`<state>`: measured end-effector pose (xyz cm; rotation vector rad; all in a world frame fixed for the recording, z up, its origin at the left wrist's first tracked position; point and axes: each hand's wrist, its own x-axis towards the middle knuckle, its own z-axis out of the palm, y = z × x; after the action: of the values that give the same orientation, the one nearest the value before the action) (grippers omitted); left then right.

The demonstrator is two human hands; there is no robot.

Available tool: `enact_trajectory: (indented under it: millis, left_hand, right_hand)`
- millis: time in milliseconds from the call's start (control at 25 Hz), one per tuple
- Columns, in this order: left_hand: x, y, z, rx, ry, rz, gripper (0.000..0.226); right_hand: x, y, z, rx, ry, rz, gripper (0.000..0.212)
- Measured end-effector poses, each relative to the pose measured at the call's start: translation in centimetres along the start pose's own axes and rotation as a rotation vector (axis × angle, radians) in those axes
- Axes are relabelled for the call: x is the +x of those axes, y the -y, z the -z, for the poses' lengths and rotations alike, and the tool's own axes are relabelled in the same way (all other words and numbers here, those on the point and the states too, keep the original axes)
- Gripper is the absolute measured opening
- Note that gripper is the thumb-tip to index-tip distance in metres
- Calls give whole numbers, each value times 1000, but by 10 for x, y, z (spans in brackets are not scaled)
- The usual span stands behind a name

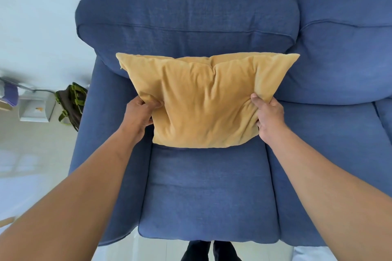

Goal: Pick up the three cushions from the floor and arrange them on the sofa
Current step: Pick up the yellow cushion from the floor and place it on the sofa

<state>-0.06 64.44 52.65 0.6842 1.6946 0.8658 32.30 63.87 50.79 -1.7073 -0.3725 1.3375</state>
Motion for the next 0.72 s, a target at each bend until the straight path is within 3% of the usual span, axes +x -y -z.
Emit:
enact_trajectory:
  millis: [120, 320, 440, 560, 720]
  left_hand:
    - [29, 15, -5, 13, 1, 47, 32]
    - [53, 15, -8, 32, -32, 62, 36]
    - [62, -7, 2, -19, -30, 10, 48]
    - [74, -42, 21, -178, -19, -79, 37]
    - [88, -65, 32, -90, 36, -145, 30]
  right_hand:
    - [23, -14, -9, -74, -16, -2, 10]
    - [44, -14, -20, -206, -45, -7, 40]
    - [44, 11, -16, -151, -62, 39, 44]
    - [49, 52, -10, -37, -114, 144, 53]
    - [54, 85, -14, -124, -36, 153, 31]
